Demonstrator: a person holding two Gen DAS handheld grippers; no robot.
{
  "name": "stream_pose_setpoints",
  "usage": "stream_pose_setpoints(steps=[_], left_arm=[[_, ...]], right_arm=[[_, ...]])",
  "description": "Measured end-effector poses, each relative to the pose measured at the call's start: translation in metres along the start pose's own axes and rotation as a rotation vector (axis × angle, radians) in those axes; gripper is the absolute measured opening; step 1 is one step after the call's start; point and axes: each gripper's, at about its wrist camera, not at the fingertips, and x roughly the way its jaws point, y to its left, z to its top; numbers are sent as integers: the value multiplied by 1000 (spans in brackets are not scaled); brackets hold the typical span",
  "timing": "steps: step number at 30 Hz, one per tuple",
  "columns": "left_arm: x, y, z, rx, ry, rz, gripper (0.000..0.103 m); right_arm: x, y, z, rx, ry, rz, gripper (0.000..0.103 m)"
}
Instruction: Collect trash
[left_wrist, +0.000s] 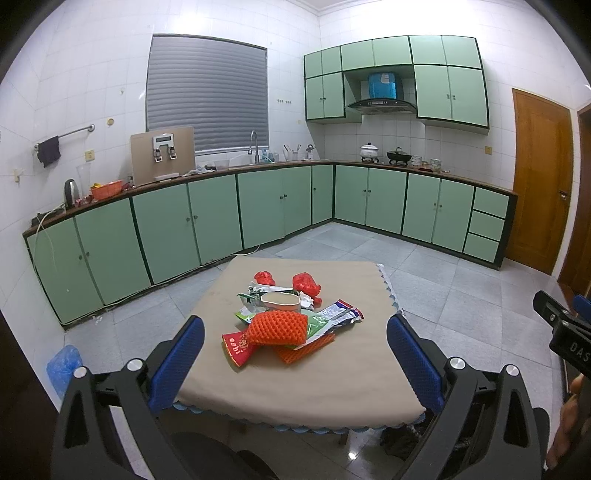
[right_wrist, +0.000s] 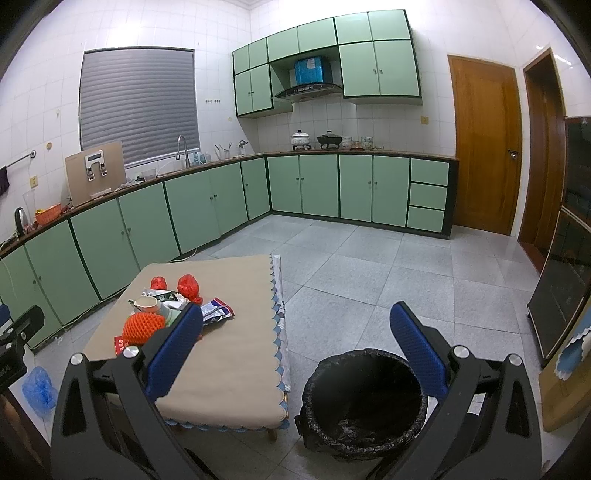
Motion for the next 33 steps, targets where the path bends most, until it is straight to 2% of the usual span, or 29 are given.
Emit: stream_pose_setpoints(steps=[33], left_arm=[[-1,0,0,2,2,0,97]], right_arm=[[0,0,-3,4,4,4,98]])
